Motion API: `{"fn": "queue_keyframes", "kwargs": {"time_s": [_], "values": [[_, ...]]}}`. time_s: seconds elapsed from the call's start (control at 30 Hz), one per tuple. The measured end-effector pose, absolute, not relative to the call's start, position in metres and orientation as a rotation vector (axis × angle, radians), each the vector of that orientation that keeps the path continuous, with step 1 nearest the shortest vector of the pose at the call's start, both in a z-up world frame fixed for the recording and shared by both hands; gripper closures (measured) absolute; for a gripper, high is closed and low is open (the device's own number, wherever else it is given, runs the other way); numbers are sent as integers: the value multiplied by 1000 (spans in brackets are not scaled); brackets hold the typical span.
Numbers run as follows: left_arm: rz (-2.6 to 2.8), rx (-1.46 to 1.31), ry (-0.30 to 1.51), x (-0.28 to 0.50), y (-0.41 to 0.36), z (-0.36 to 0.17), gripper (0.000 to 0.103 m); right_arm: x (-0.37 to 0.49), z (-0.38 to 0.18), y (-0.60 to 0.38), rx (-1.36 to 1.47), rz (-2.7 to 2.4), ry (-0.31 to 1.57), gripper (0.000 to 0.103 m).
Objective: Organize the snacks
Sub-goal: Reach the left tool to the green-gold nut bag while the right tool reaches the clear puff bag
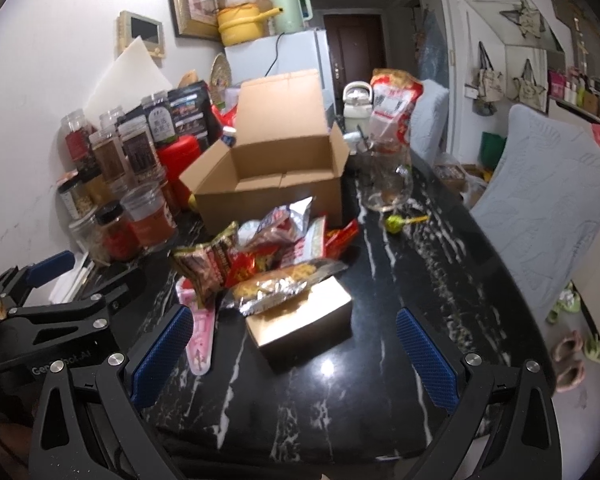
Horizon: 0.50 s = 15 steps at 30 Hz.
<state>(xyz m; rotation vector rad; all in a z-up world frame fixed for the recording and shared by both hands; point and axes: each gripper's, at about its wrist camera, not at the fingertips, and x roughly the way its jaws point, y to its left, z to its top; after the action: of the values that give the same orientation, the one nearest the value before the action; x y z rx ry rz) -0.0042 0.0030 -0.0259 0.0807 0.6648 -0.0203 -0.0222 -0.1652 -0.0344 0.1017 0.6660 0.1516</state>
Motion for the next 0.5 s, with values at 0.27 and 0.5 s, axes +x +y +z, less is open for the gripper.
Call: {"fn": "queue_keyframes", "kwargs": {"time_s": [0.27,0.5], "values": [[3,92,704,-1,13,-51,0,-11,-63,-155,96,167,710,0],[26,86,727,3,21,-72,0,-6,-85,-147,85,170,722,0]]}}
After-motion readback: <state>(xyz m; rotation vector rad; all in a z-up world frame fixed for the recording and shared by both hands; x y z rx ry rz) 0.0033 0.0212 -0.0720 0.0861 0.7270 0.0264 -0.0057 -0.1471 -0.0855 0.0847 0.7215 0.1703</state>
